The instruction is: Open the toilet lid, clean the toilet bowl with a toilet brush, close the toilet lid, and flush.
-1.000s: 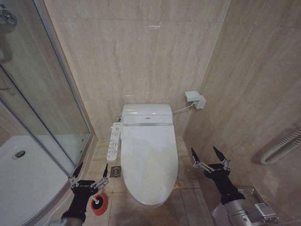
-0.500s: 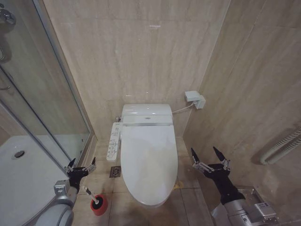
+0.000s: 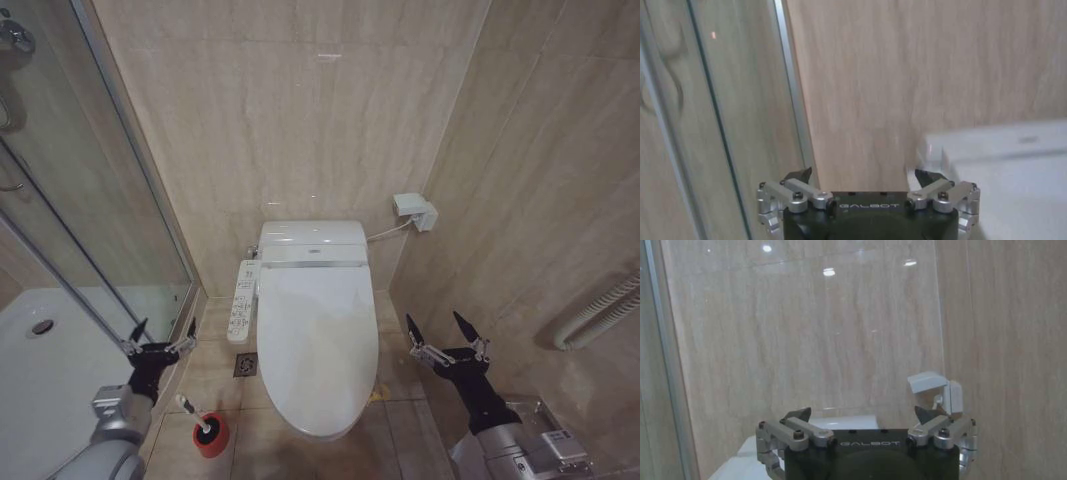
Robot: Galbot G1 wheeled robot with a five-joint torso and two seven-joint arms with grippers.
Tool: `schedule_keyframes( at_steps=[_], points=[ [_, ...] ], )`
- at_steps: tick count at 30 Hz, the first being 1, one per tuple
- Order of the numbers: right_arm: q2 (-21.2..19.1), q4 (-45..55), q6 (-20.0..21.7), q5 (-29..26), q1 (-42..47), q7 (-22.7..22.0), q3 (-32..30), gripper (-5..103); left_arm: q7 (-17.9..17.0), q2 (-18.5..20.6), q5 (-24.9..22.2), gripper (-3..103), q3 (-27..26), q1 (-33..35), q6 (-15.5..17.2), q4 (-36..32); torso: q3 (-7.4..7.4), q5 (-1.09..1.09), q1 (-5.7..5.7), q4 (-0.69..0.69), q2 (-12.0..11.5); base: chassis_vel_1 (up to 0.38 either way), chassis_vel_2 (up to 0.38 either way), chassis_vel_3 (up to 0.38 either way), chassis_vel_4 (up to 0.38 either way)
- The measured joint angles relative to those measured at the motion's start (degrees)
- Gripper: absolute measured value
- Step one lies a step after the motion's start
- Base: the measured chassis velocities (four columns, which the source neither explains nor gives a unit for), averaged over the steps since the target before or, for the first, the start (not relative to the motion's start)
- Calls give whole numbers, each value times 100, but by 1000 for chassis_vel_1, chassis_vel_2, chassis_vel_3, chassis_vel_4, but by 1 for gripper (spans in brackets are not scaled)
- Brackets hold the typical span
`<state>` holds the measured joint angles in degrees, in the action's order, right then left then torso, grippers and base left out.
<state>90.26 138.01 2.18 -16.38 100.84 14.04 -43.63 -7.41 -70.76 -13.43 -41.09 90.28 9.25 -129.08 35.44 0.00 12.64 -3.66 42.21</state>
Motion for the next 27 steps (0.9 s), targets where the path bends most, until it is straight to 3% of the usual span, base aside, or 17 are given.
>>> schedule_keyframes(
  at_steps=[2,4,5,7,14,17,27],
  points=[
    [0,0,0,0,0,0,0,100,-10,-15,55,100,-42,68,-27,-162,0,1,0,0,0,0,0,0,0],
    [-2,0,0,0,0,0,-1,100,53,40,-74,100,-275,153,-291,-444,0,-1,-1,4,0,0,0,0,0],
    [0,-1,0,0,0,0,0,100,104,156,-237,100,-376,81,-449,-387,-1,8,-1,0,1,0,0,0,0],
    [-1,0,-1,0,0,0,0,100,144,277,-358,100,-413,-21,-534,-209,0,-2,-1,0,1,0,0,0,0],
    [0,-1,0,0,0,-1,0,100,242,832,-720,100,-359,-657,-611,577,0,-4,0,0,0,0,0,0,0],
    [0,-1,0,0,0,0,0,100,366,1370,-1095,100,-187,-1302,-758,1428,0,-1,0,1,0,0,0,0,0],
    [0,-1,0,0,0,-1,0,100,524,1549,-1276,100,161,-2154,-921,2654,1,-2,0,1,0,0,0,0,0]
  ],
)
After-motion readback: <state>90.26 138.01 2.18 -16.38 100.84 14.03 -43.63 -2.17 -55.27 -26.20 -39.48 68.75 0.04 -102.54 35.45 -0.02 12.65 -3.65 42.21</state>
